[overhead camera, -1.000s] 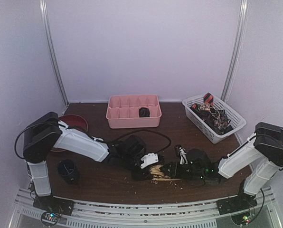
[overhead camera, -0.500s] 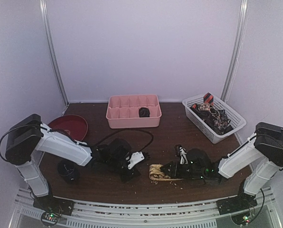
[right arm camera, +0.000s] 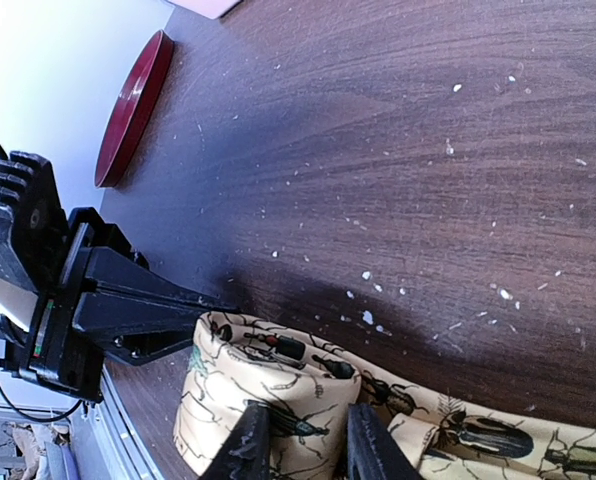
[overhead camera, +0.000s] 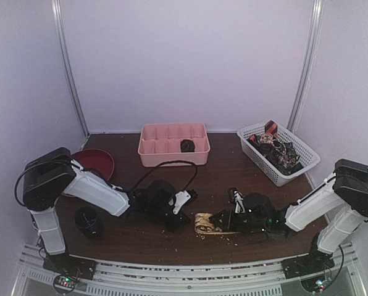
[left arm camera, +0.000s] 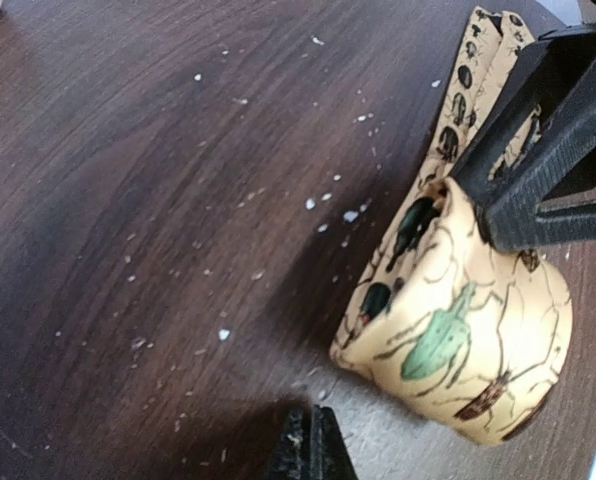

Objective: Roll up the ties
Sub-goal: Roll the tie at the center of the board.

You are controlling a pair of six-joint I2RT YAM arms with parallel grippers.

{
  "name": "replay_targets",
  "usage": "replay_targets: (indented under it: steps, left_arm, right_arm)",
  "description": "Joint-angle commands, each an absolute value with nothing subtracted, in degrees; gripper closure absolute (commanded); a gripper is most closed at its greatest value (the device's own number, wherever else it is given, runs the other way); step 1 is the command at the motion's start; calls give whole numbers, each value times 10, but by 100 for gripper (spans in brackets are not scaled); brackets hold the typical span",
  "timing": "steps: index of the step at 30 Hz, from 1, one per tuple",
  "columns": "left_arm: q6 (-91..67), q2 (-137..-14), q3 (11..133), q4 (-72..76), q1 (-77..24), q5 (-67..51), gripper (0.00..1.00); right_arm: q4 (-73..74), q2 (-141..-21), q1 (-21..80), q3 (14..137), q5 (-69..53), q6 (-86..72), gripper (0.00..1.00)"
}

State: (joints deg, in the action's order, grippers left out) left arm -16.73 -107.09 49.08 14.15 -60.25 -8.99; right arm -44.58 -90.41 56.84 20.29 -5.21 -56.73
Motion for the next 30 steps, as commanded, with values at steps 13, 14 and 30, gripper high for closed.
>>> replay_targets:
  steps: [13, 14, 30]
  left_arm:
    - [-199, -1068, 516, 203, -623, -168, 100]
    - [-200, -1069, 518, 203, -624, -169, 100]
    - [-184, -1074, 577, 144, -638, -160, 100]
  right_arm:
    - [-375, -863, 568, 203, -37, -525, 72]
    - [-374, -866, 568, 204, -38, -525, 72]
    - [-337, -843, 568, 206, -20, -500, 73]
